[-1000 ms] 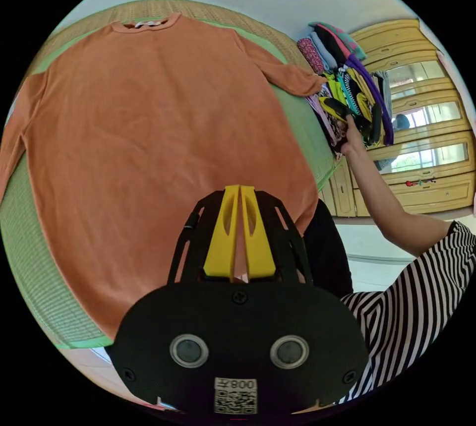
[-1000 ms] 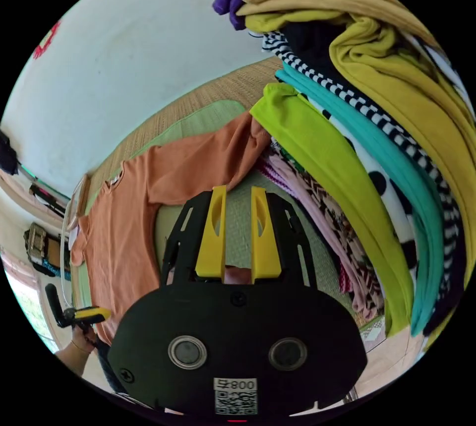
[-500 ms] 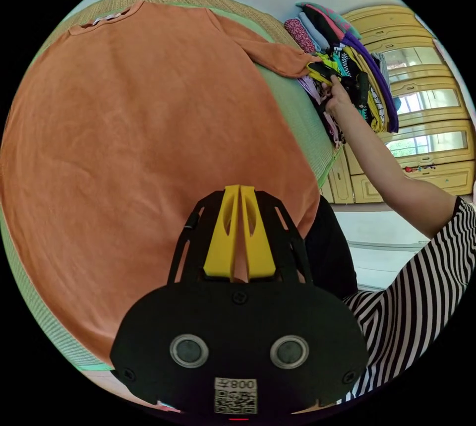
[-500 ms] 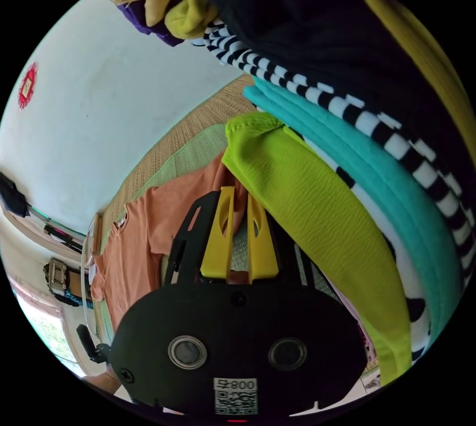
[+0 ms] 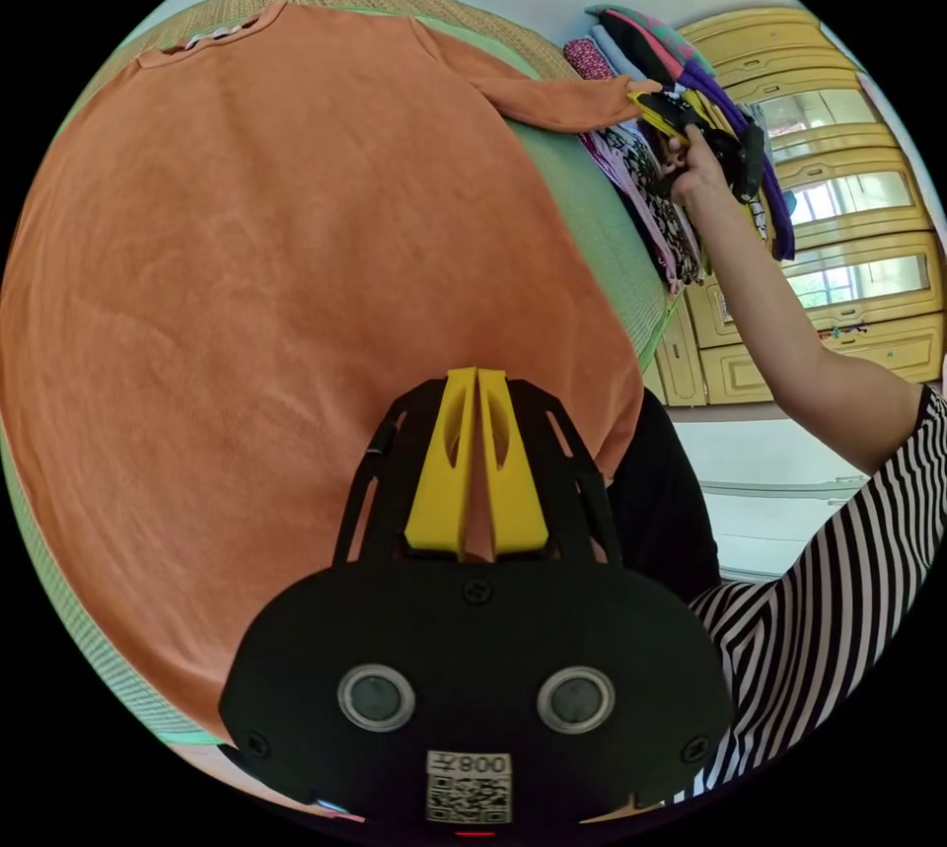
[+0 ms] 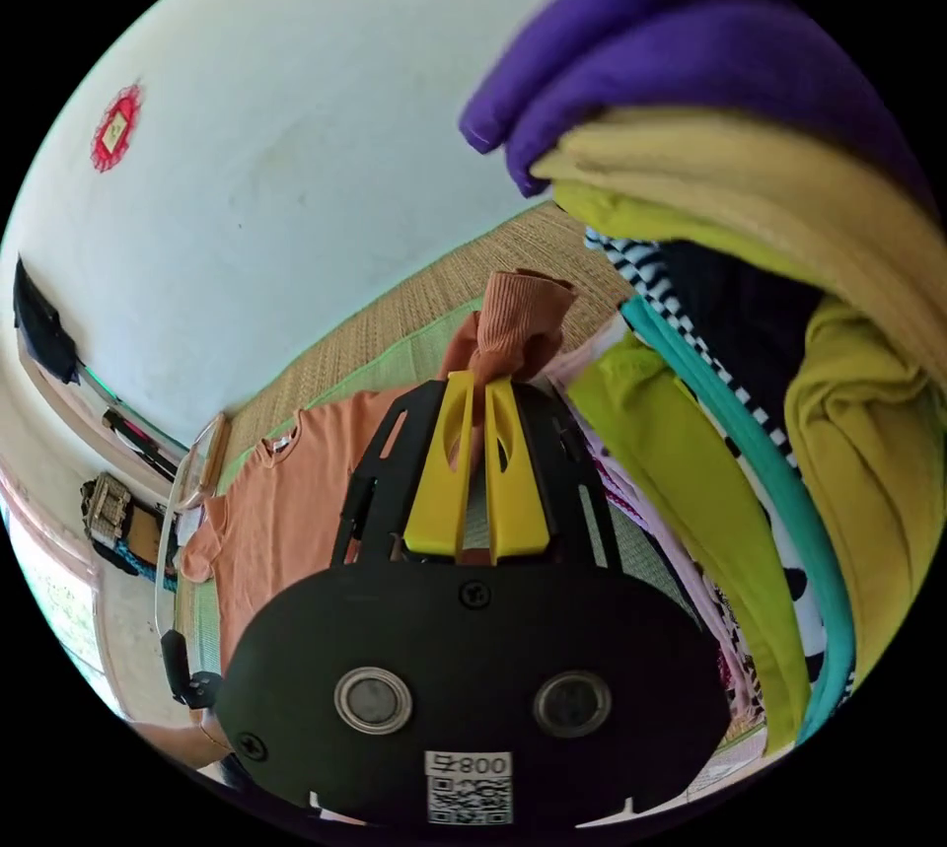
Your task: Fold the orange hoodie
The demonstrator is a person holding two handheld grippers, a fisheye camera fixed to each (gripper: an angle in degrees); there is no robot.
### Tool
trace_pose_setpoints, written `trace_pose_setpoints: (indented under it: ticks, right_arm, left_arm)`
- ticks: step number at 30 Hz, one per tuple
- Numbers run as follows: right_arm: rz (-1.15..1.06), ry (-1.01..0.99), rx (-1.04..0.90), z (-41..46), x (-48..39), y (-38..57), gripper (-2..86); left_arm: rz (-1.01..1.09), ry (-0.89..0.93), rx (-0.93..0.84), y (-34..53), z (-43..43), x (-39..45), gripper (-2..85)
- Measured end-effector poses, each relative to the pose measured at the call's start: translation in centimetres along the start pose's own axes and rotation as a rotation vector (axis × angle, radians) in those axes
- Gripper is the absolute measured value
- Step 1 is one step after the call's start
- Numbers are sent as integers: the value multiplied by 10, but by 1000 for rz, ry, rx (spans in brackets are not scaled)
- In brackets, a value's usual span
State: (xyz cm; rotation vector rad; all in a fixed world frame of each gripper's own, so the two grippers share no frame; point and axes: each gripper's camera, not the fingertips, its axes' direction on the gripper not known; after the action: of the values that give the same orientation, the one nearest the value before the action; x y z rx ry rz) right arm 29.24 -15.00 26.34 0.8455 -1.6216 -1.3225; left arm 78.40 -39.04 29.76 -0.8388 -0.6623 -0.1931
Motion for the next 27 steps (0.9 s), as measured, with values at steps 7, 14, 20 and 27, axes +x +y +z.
trace_pose_setpoints:
  ticks: [7,14,20,27]
  right_arm:
    - [-98,-68,75,-22,-54,-15,11]
    - [-174,-121,137,-34,-110,-25,11]
    - [-202,-166,159,-36,-153,-30,12]
    - [-243,-203,178,-34,-207,-39,11]
  left_arm:
    - [-17,51,76,2,-7,-23,3]
    - [-60,92,179,13,-26,-68,3]
    - [-103,107,242,26,-34,-112,3]
    - [-135,132,308,42,-38,-166,4]
